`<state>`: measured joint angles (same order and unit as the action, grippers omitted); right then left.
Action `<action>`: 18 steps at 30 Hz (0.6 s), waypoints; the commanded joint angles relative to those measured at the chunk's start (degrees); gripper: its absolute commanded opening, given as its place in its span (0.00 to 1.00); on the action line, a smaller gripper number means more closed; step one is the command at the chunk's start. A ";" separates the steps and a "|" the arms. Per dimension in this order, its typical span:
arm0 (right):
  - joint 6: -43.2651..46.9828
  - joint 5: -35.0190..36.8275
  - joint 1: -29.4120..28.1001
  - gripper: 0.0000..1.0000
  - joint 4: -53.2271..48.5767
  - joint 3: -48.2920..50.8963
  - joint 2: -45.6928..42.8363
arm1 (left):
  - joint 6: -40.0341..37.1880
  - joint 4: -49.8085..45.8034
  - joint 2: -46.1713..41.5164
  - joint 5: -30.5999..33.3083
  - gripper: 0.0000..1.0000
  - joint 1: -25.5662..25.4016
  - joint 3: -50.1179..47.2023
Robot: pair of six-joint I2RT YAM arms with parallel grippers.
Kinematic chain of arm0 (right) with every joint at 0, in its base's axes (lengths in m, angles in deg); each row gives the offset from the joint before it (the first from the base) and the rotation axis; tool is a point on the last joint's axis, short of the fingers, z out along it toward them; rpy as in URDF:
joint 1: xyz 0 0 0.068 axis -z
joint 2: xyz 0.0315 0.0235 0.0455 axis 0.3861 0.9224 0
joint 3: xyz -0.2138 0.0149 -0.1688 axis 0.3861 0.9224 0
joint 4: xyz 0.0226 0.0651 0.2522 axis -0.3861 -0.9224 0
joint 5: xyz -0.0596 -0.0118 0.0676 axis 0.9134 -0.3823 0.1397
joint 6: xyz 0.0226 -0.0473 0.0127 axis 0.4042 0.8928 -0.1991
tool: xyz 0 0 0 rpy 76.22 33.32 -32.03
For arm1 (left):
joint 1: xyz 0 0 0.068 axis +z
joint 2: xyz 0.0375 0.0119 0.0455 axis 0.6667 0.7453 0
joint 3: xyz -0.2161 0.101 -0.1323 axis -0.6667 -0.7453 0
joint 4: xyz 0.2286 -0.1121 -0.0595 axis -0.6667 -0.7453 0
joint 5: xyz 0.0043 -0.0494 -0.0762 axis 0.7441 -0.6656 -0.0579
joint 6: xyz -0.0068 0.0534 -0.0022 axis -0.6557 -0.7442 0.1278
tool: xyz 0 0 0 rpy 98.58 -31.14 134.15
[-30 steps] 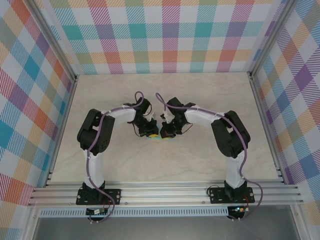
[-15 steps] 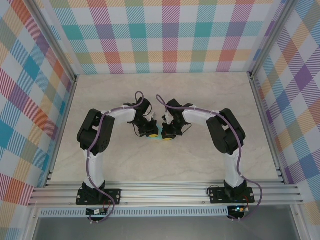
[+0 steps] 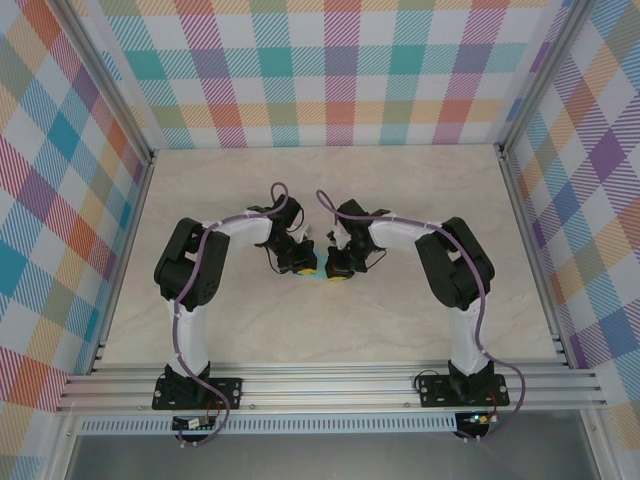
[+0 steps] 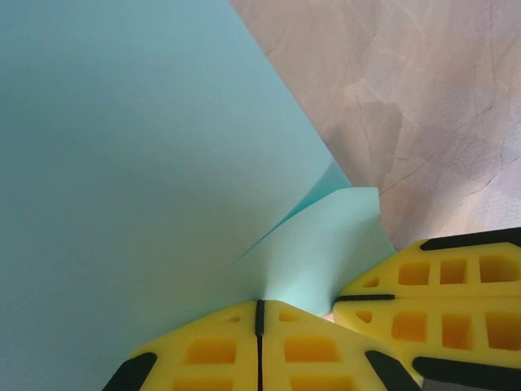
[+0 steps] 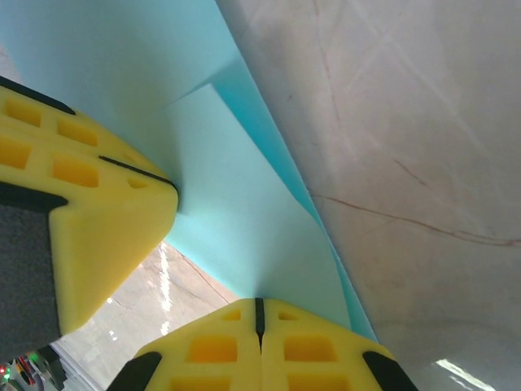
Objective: Fold a paper plane with a square sheet of paper (fold left side to right side)
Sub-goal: Third fold the triangle at the center of the table.
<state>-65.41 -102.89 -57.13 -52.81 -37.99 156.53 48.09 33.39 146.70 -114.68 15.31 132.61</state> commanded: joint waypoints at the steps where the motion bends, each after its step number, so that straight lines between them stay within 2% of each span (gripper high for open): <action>1: 1.22 5.68 2.17 0.01 -5.78 4.00 -1.01 | -0.81 -3.94 3.42 9.89 0.05 -0.25 -2.02; 18: 3.65 8.28 6.89 0.01 -6.77 8.66 -3.71 | -1.17 -4.27 3.14 9.98 0.06 -0.22 -1.66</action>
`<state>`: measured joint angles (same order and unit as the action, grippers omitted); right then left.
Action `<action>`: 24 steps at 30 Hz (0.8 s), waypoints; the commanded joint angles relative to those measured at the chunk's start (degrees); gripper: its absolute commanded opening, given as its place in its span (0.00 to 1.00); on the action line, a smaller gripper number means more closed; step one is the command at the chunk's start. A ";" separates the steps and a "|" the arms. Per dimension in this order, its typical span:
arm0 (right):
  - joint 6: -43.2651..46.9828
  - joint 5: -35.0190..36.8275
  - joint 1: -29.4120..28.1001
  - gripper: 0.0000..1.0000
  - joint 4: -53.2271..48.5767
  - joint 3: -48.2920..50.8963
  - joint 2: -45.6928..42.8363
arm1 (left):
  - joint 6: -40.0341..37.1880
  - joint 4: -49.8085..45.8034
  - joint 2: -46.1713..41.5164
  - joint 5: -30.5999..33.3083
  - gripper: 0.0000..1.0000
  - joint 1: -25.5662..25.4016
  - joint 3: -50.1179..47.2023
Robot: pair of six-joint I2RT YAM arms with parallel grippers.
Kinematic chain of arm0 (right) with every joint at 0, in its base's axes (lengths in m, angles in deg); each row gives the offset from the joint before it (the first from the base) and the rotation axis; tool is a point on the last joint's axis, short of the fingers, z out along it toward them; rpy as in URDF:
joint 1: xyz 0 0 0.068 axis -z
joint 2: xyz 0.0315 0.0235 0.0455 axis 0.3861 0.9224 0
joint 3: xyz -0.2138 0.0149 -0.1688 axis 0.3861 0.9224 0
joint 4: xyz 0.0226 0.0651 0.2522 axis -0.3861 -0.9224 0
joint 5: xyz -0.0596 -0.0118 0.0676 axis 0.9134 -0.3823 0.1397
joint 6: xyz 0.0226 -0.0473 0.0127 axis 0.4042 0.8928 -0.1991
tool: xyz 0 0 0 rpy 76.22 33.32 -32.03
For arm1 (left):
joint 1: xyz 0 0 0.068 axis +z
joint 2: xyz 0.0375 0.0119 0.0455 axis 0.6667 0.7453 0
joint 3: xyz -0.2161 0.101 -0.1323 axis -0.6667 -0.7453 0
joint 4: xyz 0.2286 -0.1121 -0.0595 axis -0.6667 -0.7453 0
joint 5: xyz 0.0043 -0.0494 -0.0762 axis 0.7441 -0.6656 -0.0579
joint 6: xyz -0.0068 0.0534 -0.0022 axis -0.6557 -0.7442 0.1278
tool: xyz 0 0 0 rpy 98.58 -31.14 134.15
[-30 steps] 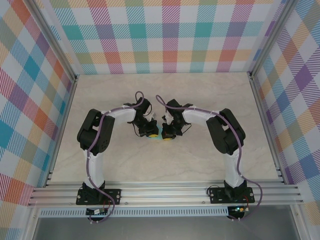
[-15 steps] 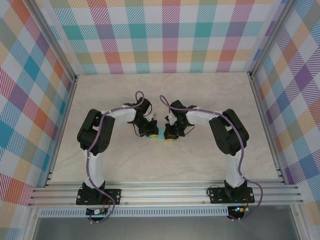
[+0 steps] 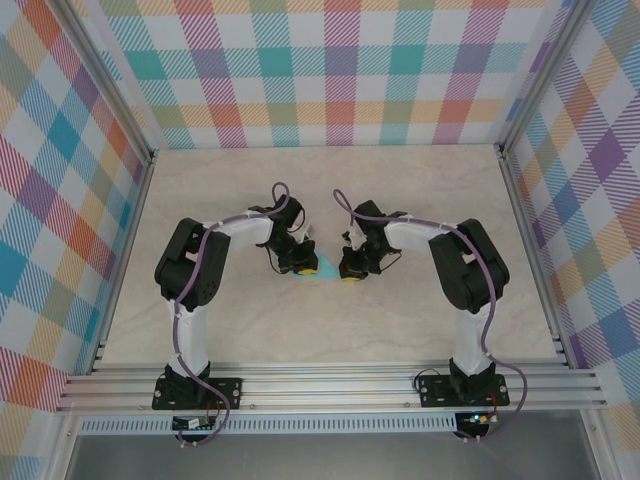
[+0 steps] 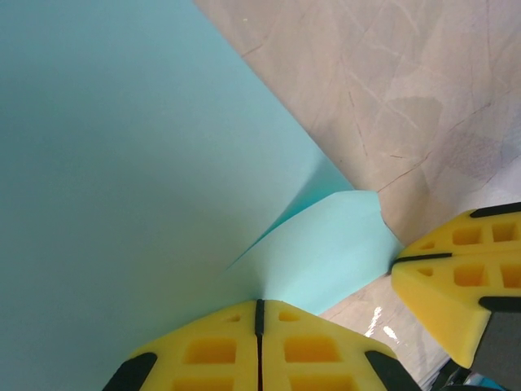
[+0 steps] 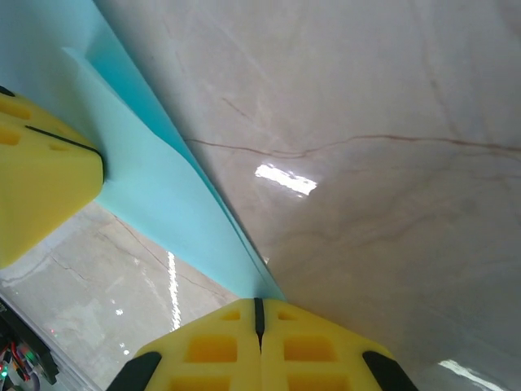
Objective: Fold a paper plane with a square sheet of paper (fold left side to right side)
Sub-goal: Third fold the triangle at the center of the table, then pick up the paper from the center of the table.
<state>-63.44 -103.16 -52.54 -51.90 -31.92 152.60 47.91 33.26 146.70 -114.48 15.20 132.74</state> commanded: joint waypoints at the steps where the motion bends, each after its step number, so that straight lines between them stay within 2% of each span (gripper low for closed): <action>1: 1.85 8.39 2.47 0.02 -7.54 2.76 -0.07 | -0.92 -4.00 3.09 9.61 0.06 -0.11 -1.88; 6: 3.29 6.63 2.74 0.05 -3.76 4.18 -4.11 | -0.78 -3.05 1.29 5.36 0.11 -0.02 -0.97; 11: 7.04 5.77 3.02 0.19 -0.40 4.11 -8.67 | -0.67 -3.18 -4.67 0.80 0.23 1.40 1.15; 13: 9.57 3.17 3.02 0.26 0.85 3.41 -9.06 | -0.61 -3.33 -7.81 -0.15 0.29 2.53 1.16; 19: 15.28 -4.70 3.03 0.42 6.02 -0.92 -5.62 | 0.72 -1.97 -18.46 1.07 0.42 7.83 -5.64; 24: 20.12 -10.84 2.94 0.52 6.94 -7.41 0.60 | 3.34 1.81 -23.56 1.07 0.45 11.78 -14.23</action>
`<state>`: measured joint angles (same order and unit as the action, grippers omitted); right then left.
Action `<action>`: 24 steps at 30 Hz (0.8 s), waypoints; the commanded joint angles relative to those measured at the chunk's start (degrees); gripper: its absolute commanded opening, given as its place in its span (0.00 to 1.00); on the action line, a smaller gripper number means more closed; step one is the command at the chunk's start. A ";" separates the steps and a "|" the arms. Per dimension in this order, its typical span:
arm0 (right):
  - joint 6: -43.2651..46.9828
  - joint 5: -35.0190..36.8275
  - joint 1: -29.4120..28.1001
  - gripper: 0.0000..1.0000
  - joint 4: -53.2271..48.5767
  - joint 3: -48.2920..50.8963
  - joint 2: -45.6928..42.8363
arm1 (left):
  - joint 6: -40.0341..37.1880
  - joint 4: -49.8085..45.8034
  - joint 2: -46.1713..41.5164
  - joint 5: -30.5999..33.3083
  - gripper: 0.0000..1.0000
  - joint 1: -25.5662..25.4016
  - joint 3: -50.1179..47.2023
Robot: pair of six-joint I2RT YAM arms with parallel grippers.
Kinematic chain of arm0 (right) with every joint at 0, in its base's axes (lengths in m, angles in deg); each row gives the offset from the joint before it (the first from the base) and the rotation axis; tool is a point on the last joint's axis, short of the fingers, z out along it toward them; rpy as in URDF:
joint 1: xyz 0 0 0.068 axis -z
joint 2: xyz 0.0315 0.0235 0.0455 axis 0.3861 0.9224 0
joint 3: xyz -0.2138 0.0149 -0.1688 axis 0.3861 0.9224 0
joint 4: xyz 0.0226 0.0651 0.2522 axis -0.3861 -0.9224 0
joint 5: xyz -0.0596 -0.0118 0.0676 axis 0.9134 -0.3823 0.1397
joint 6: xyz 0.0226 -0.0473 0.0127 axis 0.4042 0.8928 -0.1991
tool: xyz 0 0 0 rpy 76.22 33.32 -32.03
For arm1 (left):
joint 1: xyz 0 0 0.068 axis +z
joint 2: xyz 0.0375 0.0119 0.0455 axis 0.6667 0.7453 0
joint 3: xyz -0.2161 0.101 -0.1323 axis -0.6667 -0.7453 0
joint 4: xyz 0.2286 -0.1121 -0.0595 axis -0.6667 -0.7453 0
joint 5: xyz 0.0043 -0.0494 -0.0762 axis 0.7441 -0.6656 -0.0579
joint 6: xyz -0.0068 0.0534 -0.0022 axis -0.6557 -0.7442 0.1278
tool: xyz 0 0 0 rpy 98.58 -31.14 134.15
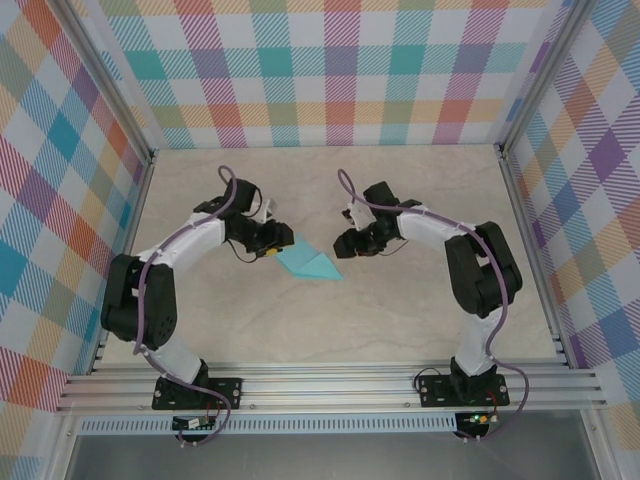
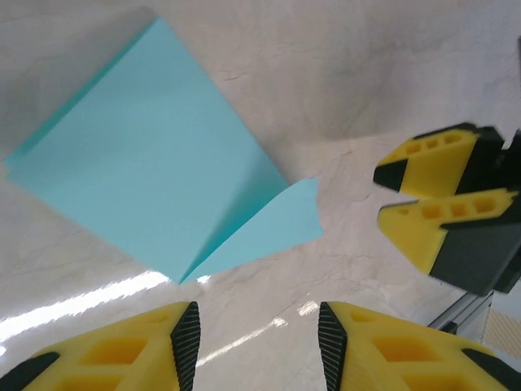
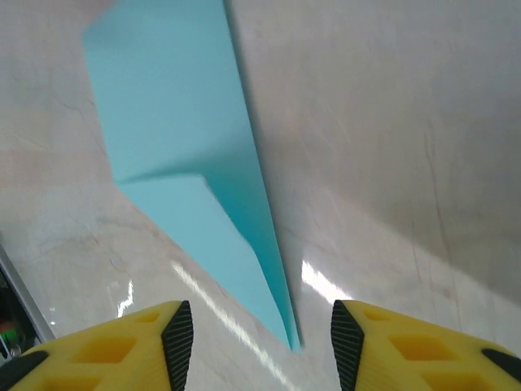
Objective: Fold a paper plane with a square sheet of paper (fold left side to right side)
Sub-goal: Pick up the paper from the center of the table.
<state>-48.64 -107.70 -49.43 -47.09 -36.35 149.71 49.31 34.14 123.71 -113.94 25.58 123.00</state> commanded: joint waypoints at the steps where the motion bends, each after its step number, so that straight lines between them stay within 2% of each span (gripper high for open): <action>1: 6.17 -7.76 -0.26 0.52 2.16 -4.20 4.86 | 2.40 1.64 -1.16 0.48 0.45 1.82 -5.89; 9: 8.68 -15.23 -1.40 0.49 1.83 -9.27 11.82 | 3.38 2.79 -3.59 1.95 0.46 2.61 -10.58; 13: 9.06 -16.94 -2.02 0.37 1.73 -9.52 13.33 | 3.38 2.44 -3.85 2.29 0.47 2.69 -10.63; 18: 8.15 -15.35 -1.91 0.03 3.65 -6.46 11.16 | 3.29 2.17 -4.20 2.63 0.47 2.69 -10.67; 19: 7.54 -14.89 -1.75 0.00 4.55 -5.29 10.09 | 3.33 2.15 -4.10 2.72 0.47 2.69 -10.66; 24: 1.37 -12.39 0.35 0.00 12.75 2.77 3.38 | 3.71 2.76 -4.02 2.38 0.47 2.69 -10.41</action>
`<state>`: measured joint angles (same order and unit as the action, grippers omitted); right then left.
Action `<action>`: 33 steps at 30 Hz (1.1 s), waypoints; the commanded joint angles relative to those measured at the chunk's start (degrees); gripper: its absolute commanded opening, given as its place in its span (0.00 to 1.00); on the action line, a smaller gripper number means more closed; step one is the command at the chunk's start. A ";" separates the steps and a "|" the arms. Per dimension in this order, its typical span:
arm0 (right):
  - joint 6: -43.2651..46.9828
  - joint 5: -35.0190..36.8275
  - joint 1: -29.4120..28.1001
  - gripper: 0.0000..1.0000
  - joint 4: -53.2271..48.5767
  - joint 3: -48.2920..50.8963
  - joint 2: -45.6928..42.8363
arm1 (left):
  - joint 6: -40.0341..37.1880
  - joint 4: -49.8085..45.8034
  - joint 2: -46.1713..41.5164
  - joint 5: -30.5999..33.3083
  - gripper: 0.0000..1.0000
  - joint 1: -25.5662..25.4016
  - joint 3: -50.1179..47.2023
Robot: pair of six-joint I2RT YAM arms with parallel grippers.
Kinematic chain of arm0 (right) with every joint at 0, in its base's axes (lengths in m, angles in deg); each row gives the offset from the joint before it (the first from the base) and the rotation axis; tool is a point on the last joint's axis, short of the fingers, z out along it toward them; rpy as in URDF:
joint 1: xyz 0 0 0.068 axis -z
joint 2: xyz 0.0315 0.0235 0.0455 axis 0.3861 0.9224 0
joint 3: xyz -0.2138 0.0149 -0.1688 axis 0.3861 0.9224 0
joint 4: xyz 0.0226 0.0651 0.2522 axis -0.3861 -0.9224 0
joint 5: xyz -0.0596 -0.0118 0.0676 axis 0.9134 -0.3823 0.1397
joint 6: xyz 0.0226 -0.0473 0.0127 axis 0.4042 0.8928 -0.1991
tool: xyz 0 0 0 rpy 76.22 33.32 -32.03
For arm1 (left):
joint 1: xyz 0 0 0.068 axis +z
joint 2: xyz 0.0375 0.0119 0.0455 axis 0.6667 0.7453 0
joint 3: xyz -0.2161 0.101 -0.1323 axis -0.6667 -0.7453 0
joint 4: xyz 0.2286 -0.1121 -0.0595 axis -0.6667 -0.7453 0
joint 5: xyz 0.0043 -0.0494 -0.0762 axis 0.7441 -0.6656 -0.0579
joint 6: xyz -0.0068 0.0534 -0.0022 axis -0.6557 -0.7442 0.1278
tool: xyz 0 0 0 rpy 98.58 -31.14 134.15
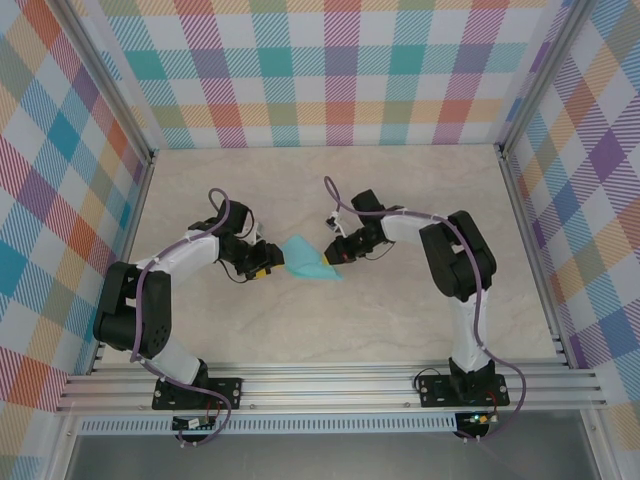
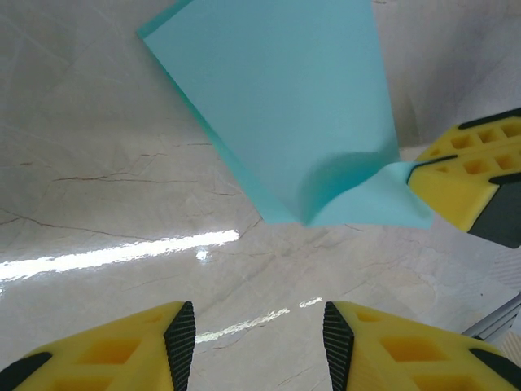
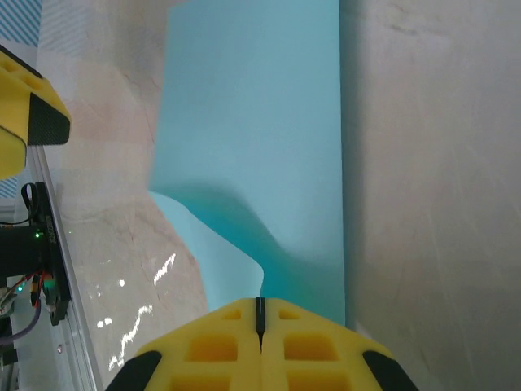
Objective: Fold a paper plane with a square sheet of paper (fold left side to right side)
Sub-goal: Pick up the paper from the center of the table, then place the paper at the center of the table.
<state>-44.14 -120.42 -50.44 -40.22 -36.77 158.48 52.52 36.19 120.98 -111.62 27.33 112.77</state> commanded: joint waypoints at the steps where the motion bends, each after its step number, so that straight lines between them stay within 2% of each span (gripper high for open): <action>1: -4.34 1.12 1.93 0.00 7.57 4.97 -7.20 | 0.69 1.00 -1.36 -0.18 0.47 0.95 -0.03; 6: -8.00 6.80 3.92 0.00 11.63 11.74 -14.88 | 2.05 2.18 -1.33 -2.42 0.48 0.94 0.88; 12: -13.63 8.42 7.19 0.00 15.70 17.10 -23.33 | 2.20 2.00 -1.94 -4.04 0.50 0.84 2.99; 18: -14.76 10.67 8.68 0.00 12.54 14.59 -28.86 | 2.14 1.87 -1.46 -4.35 0.51 0.86 4.04; 26: -17.19 11.10 11.21 0.00 8.39 5.72 -31.98 | 1.58 1.29 -0.88 -4.16 0.51 0.86 4.82; 33: -18.85 12.73 11.12 0.00 11.40 5.19 -32.55 | 1.43 1.25 -0.11 -4.13 0.52 0.85 5.31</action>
<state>-61.73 -108.51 -39.21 -29.84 -31.11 127.40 54.21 37.59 120.98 -114.74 27.33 116.26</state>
